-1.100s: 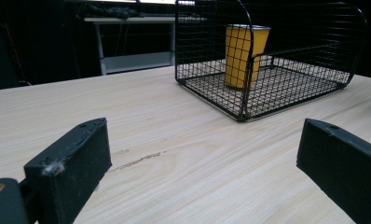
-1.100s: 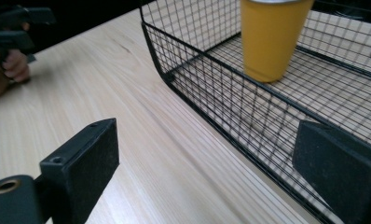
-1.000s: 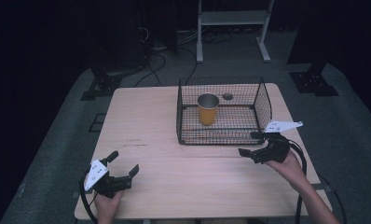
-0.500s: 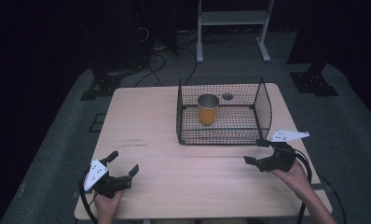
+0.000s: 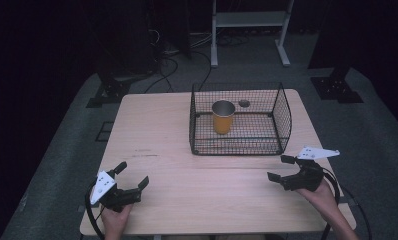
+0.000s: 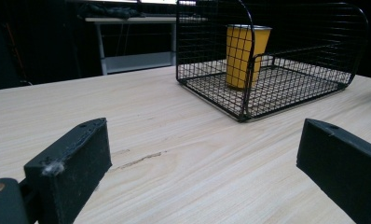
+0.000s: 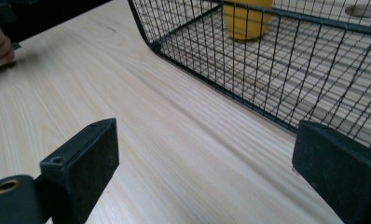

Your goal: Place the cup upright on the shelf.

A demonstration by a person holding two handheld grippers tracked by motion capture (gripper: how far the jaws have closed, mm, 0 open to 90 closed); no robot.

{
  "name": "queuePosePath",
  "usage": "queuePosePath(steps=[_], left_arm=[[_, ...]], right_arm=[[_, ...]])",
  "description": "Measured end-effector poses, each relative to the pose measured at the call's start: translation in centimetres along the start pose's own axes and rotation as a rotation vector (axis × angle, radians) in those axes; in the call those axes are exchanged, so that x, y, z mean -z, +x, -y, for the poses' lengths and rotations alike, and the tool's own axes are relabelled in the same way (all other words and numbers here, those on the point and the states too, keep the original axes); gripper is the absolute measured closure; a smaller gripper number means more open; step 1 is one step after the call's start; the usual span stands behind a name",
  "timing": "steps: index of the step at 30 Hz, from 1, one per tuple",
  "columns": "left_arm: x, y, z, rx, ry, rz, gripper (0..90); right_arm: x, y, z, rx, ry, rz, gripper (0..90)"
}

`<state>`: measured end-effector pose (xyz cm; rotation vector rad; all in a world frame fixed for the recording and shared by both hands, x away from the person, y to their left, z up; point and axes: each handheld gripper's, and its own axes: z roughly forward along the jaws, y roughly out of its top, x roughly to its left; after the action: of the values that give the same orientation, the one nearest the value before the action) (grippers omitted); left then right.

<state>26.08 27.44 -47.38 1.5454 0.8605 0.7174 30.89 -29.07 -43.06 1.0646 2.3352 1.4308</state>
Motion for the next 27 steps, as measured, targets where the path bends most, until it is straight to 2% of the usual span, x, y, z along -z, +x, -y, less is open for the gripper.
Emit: queuePosePath(steps=[17,27], left_arm=[[0.0,0.0,0.0,0.0,-0.001,-0.002,2.2],[0.0,0.0,0.0,0.002,-0.001,-0.006,2.2]], right_arm=[[1.2,0.2,1.9,-0.026,-0.021,0.014,6.4],[2.1,0.1,3.2,-0.059,-0.044,0.021,6.4]])
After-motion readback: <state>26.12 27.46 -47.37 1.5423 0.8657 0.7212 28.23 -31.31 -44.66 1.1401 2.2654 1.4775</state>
